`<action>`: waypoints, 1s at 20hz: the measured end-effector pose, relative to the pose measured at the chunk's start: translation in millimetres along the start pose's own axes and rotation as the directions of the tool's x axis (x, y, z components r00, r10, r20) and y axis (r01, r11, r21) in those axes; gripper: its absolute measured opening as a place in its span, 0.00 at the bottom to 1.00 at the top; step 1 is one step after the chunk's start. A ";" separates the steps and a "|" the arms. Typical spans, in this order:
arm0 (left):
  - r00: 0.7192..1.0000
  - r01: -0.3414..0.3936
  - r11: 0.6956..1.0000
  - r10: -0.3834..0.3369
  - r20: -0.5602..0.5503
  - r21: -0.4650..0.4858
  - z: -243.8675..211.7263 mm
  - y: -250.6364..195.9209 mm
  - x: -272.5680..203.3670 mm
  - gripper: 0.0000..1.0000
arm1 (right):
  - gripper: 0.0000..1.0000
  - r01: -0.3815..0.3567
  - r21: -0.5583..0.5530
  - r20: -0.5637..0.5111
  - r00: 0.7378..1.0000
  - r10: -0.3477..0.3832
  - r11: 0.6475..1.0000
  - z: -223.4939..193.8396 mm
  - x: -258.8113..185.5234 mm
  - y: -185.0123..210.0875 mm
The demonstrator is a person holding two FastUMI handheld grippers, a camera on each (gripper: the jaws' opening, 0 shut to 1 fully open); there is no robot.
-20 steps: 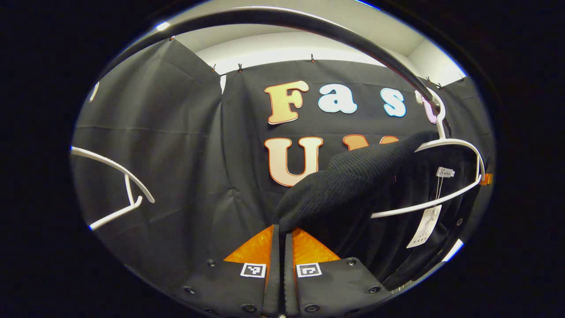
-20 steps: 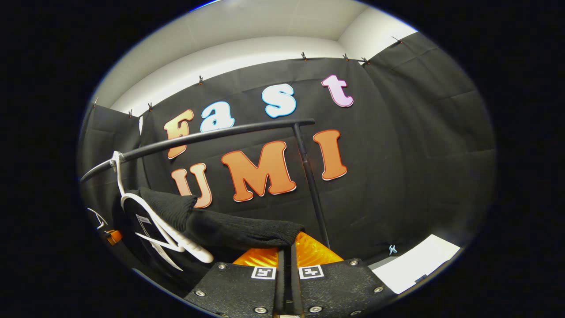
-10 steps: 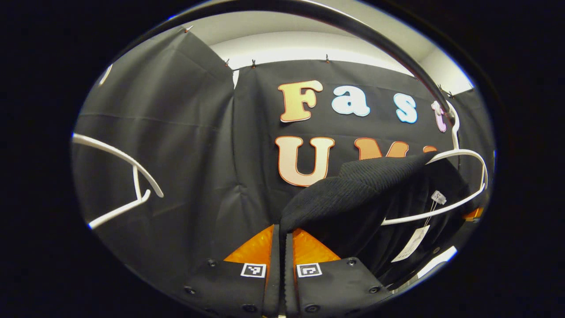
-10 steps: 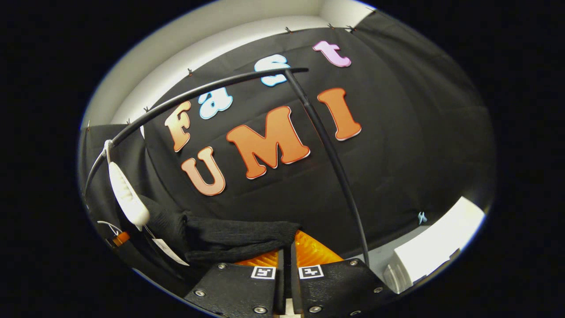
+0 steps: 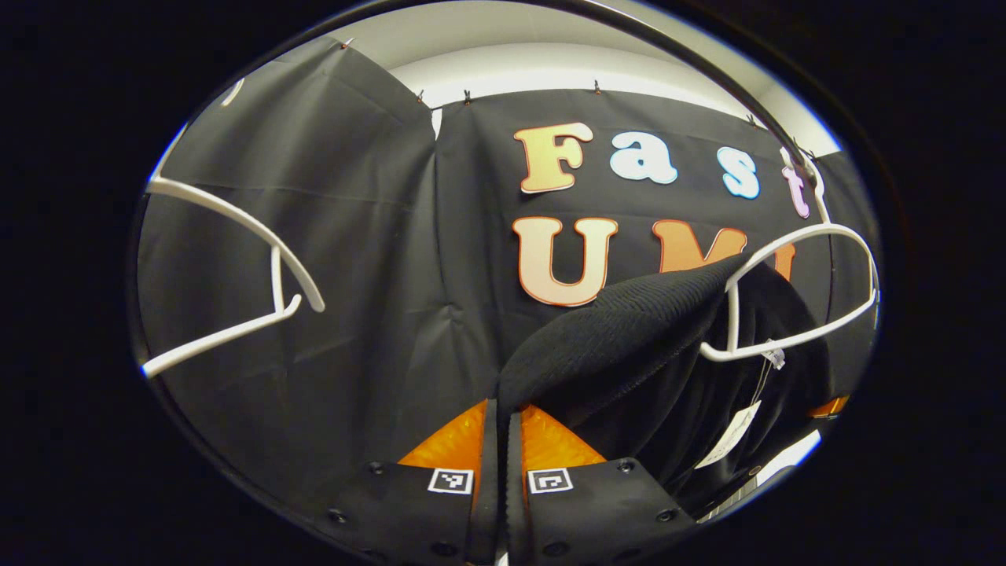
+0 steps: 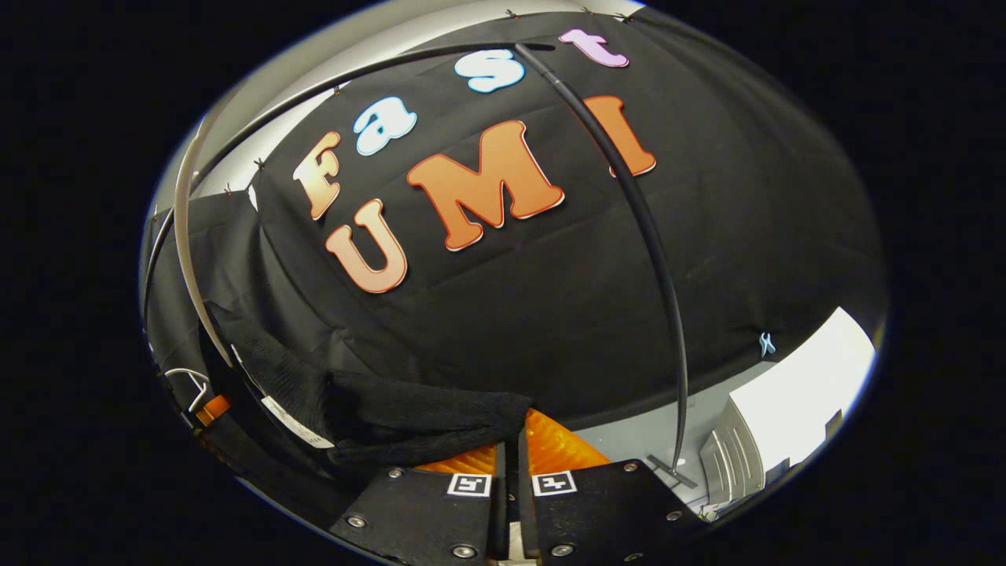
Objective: Grasp the clothes on the hanger with both hands and then place them into the laundry hamper below.
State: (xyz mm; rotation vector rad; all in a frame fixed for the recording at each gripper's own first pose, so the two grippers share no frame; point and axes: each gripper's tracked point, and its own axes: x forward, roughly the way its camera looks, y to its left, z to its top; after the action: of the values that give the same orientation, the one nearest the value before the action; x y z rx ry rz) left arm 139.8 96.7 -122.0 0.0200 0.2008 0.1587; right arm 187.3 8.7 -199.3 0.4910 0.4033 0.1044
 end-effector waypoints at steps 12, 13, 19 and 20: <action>0.966 0.009 1.000 -0.007 -0.257 0.009 -145.2 -5.5 -36.8 0.12 | 0.03 0.049 -0.071 -0.167 0.984 -0.060 0.996 -104.2 -7.6 -16.6; 0.961 0.023 1.000 -0.022 -0.275 0.001 -152.3 -15.1 -39.4 0.12 | 0.03 0.049 -0.073 -0.175 0.983 -0.061 0.996 -110.9 -7.6 -17.0; 0.928 0.097 0.995 -0.098 -0.359 -0.021 -192.9 -53.8 -64.4 0.11 | 0.03 0.050 -0.069 -0.229 0.971 -0.065 0.996 -150.2 -16.9 -17.0; 0.921 0.110 0.994 -0.111 -0.374 -0.024 -197.7 -61.3 -64.5 0.12 | 0.03 0.046 -0.072 -0.239 0.969 -0.062 0.996 -156.9 -16.5 -14.8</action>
State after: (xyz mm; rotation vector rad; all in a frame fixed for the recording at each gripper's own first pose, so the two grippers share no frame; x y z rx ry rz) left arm 47.3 26.6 -305.2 -0.0243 0.5838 0.0478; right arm 109.2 61.2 -326.9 0.4032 0.6493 0.1253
